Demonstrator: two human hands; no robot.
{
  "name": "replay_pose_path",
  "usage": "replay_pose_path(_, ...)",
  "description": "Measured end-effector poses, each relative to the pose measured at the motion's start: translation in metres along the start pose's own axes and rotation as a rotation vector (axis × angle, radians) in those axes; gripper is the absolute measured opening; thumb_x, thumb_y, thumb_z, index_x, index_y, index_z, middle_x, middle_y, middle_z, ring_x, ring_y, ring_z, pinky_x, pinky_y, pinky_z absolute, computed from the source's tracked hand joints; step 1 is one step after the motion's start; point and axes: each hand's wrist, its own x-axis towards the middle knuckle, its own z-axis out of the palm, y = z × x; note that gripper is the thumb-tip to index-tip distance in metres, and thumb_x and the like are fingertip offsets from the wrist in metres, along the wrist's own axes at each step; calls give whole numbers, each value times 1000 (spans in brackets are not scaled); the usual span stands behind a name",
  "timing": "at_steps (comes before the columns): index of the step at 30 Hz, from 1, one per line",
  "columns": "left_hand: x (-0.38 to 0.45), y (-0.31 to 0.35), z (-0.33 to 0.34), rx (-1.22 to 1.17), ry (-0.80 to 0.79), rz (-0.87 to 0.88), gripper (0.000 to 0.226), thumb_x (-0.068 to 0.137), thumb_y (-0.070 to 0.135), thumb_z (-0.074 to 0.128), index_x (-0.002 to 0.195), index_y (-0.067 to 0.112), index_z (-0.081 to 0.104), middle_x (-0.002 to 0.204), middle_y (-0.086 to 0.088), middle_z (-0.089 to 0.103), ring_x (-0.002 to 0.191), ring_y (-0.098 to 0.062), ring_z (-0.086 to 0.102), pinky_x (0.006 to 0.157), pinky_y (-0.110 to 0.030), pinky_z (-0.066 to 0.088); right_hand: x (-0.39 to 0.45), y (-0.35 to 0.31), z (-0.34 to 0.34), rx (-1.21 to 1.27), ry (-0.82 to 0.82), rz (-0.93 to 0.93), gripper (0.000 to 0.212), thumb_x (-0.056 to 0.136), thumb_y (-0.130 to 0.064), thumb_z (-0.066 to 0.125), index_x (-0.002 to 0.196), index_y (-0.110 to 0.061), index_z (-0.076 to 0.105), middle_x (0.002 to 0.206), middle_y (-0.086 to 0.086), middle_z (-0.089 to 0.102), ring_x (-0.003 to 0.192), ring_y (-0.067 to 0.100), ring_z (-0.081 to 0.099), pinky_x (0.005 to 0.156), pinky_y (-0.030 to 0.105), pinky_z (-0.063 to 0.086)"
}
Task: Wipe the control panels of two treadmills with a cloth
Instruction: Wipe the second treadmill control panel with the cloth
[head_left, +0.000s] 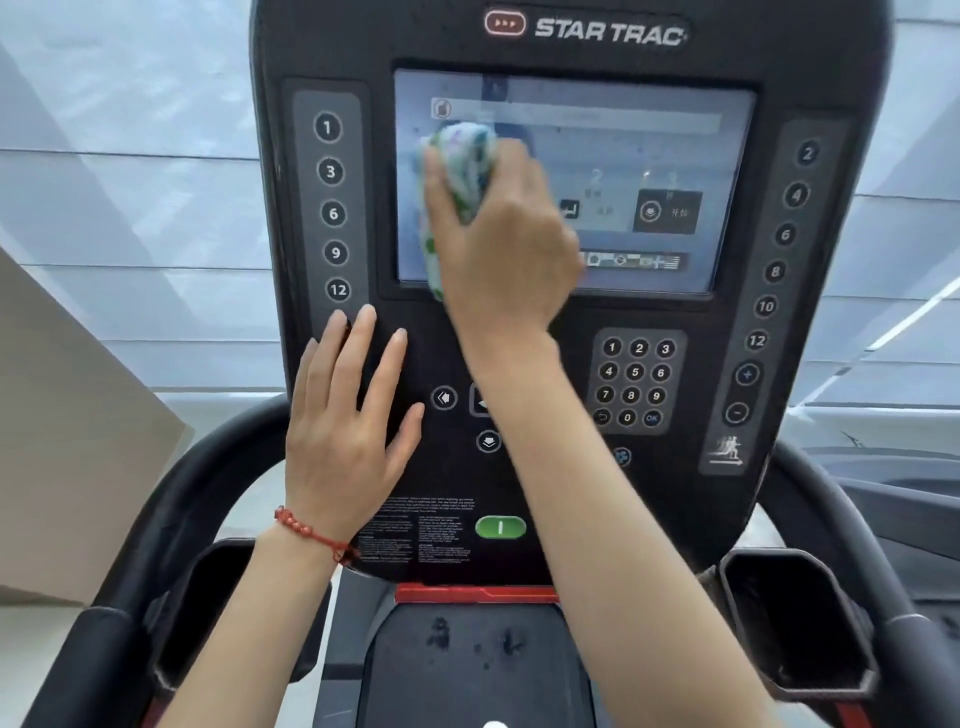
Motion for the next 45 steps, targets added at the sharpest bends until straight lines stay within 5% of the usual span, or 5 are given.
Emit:
replay_pose_path(10,1,0,-3,7,-16,5,45,94,24,50,134,3,46,141,-25,39,133,-39,32,109,-53,29,6,13,2,-27,31,-138,44,82,-49,50,71,-8,59,57,4,57,41,18,52,35,20,35)
replay_pose_path(15,0,-1,-2,12,-24,8,46,94,25,49,134,3,44,141,-24,39,133,-39,32,109,-53,29,22,61,-26,-77,156,8,45,82,-49,54,66,-7,58,53,3,57,40,10,37,40,10,15)
replay_pose_path(27,-1,-4,4,19,8,18,47,93,27,51,134,3,46,140,-24,40,132,-40,33,107,-54,31,47,93,-59,-210,242,403,48,89,-56,43,97,-12,59,94,0,68,84,18,61,65,21,28)
replay_pose_path(34,-2,-4,2,-4,-6,24,46,94,28,50,134,5,45,141,-23,39,133,-39,32,109,-53,30,43,32,-19,-80,183,205,42,88,-48,51,84,-8,62,67,-6,56,53,8,45,47,7,19)
replay_pose_path(45,-1,-2,1,-18,-15,12,45,96,28,47,134,5,46,142,-24,38,134,-39,31,108,-54,30,28,-28,25,-85,74,-56,39,83,-47,53,75,-10,60,63,1,62,47,21,59,38,23,33)
